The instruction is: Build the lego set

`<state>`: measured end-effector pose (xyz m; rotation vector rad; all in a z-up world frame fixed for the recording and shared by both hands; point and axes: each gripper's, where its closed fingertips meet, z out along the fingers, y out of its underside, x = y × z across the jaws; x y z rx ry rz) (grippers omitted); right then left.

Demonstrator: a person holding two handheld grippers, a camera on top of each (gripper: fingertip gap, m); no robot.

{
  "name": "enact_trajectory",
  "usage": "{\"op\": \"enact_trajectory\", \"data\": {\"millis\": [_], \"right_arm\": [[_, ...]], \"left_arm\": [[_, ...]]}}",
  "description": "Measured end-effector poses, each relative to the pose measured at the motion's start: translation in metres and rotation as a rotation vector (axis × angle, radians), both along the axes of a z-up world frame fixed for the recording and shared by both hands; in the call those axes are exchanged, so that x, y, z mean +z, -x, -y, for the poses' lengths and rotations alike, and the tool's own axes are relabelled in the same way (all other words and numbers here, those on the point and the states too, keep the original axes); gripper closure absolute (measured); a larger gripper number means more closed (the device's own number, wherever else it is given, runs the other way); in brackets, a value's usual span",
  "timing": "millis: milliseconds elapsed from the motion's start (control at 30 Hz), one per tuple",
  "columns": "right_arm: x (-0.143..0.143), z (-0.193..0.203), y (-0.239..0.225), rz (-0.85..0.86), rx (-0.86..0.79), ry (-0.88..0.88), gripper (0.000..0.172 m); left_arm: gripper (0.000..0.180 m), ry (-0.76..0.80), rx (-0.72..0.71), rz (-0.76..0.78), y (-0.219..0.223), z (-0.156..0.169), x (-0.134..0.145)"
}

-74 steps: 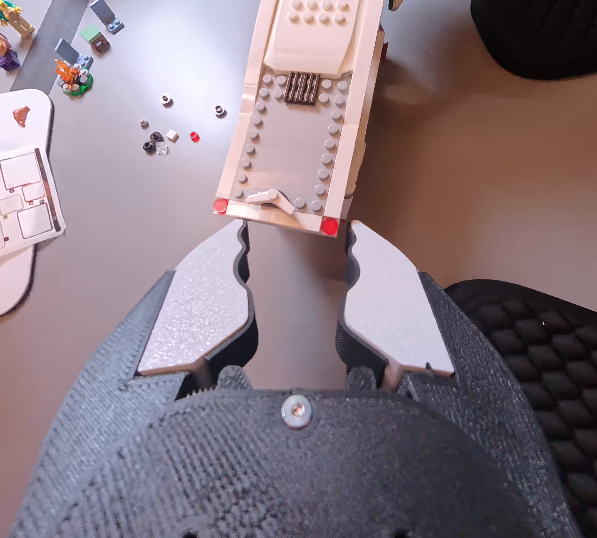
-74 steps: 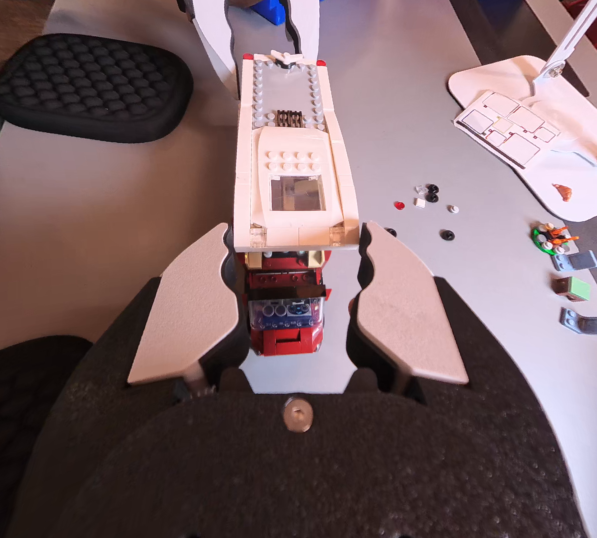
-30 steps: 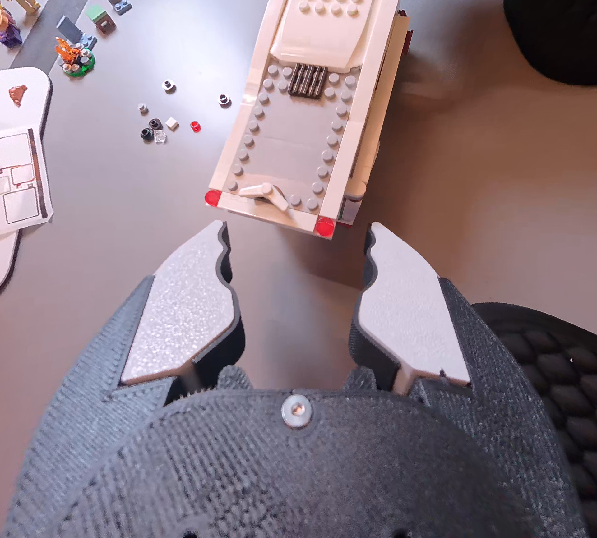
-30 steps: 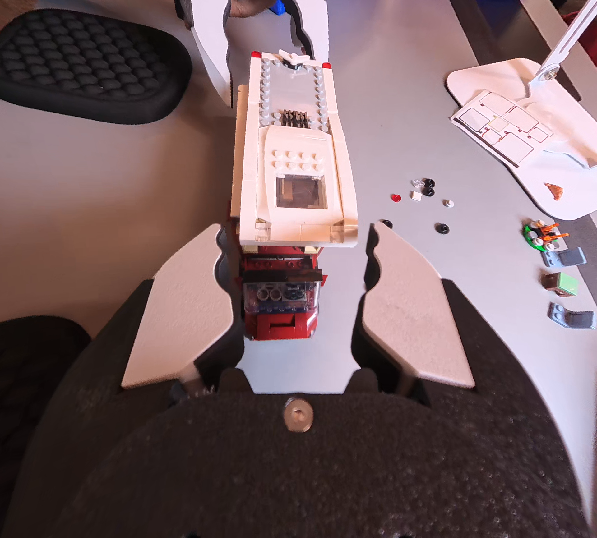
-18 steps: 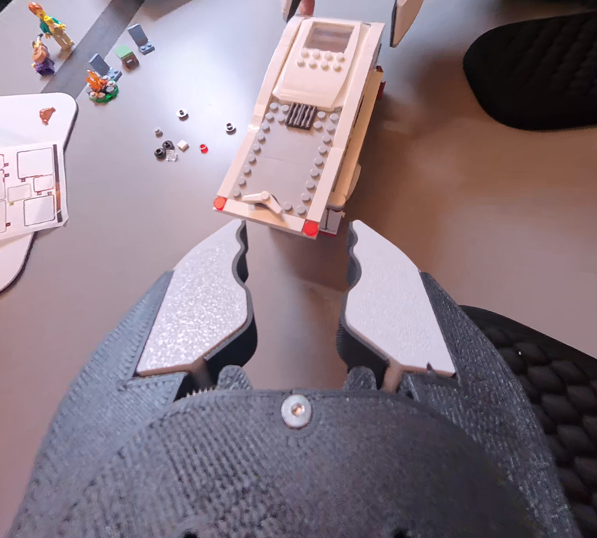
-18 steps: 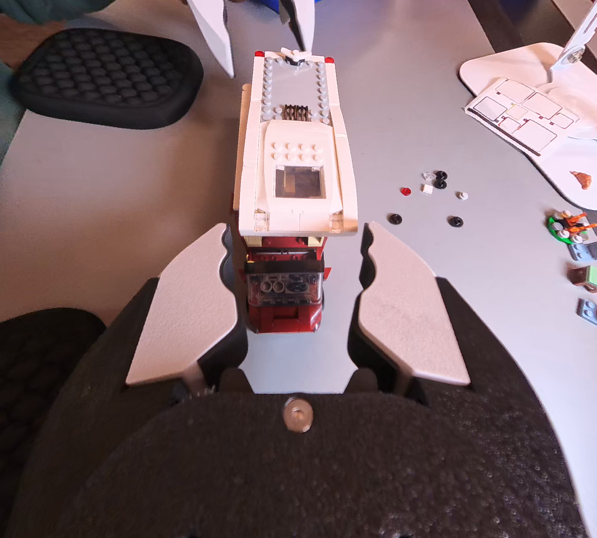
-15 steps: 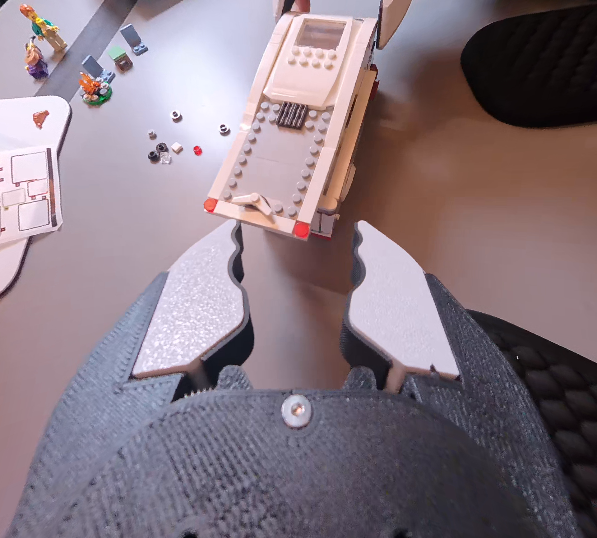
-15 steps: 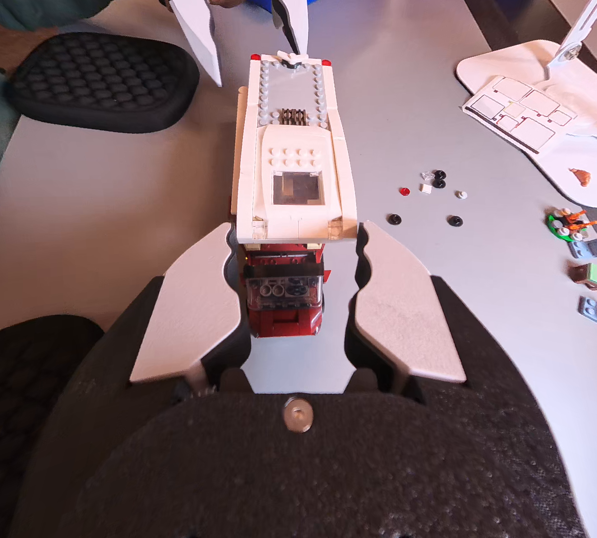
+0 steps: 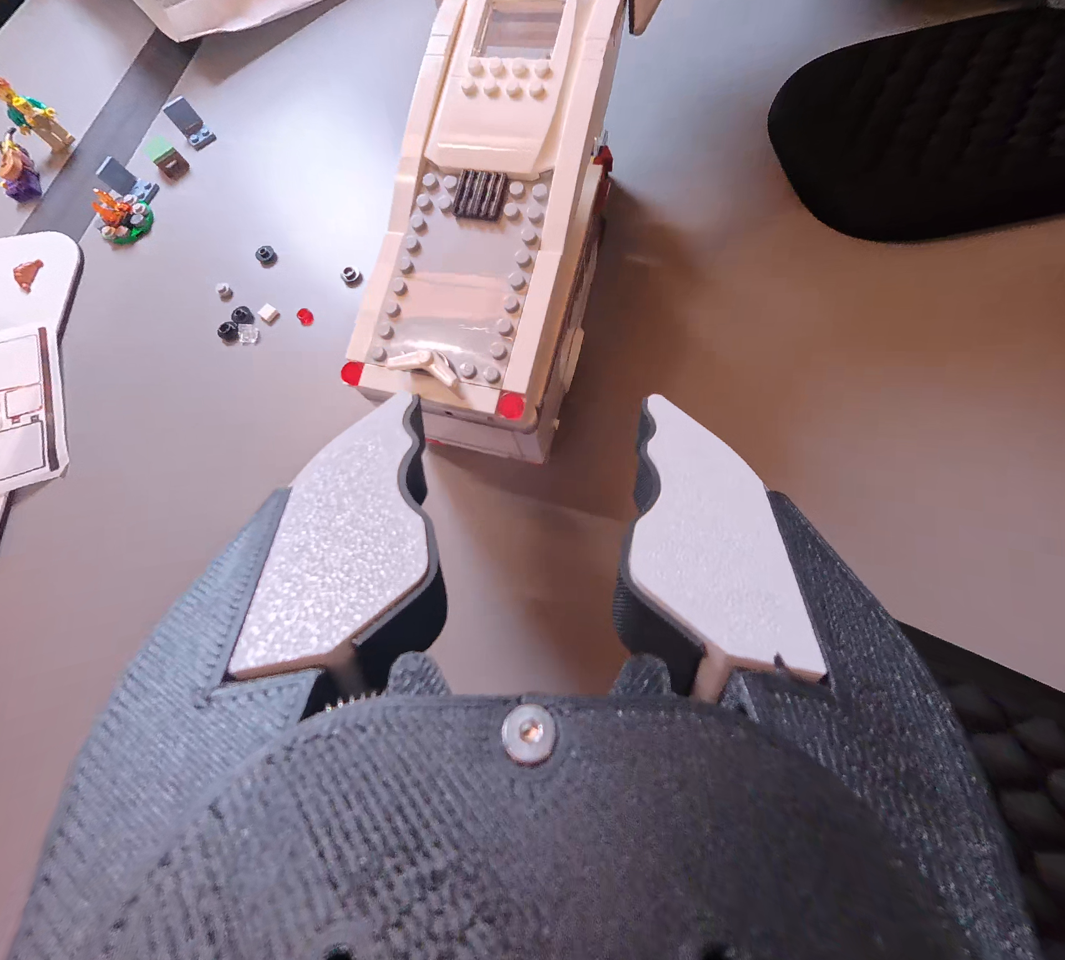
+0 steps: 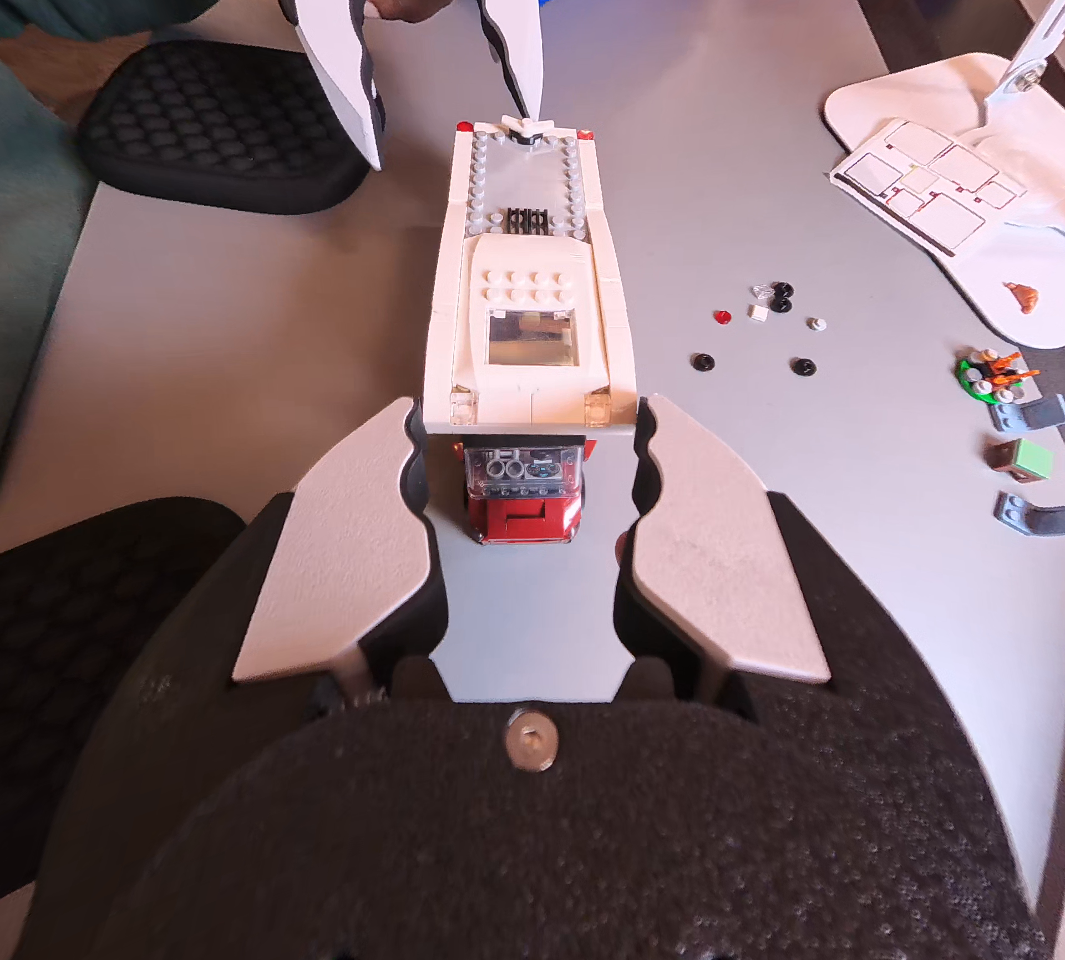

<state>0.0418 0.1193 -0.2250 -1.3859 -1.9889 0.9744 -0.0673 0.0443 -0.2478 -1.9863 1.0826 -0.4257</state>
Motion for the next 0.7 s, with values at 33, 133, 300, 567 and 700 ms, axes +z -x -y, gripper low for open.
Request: {"op": "enact_trajectory", "data": {"millis": [33, 133, 300, 567, 700], "right_arm": [[0.000, 0.000, 0.000, 0.001, 0.003, -0.001, 0.103], [-0.004, 0.000, 0.000, 0.013, 0.011, -0.013, 0.103], [-0.010, 0.000, -0.003, 0.044, 0.016, -0.035, 0.103], [-0.017, 0.000, -0.004, 0.078, 0.024, -0.068, 0.103], [-0.014, -0.001, -0.003, 0.061, 0.014, -0.068, 0.103]], "left_arm": [[0.110, 0.000, 0.001, 0.002, 0.000, 0.001, 0.000], [0.110, -0.003, 0.002, -0.001, 0.000, 0.002, 0.000], [0.109, -0.002, -0.002, -0.030, -0.001, 0.003, -0.005], [0.109, -0.010, 0.003, -0.037, 0.001, 0.003, -0.007], [0.109, -0.020, 0.020, -0.007, 0.004, 0.002, -0.004]]}}
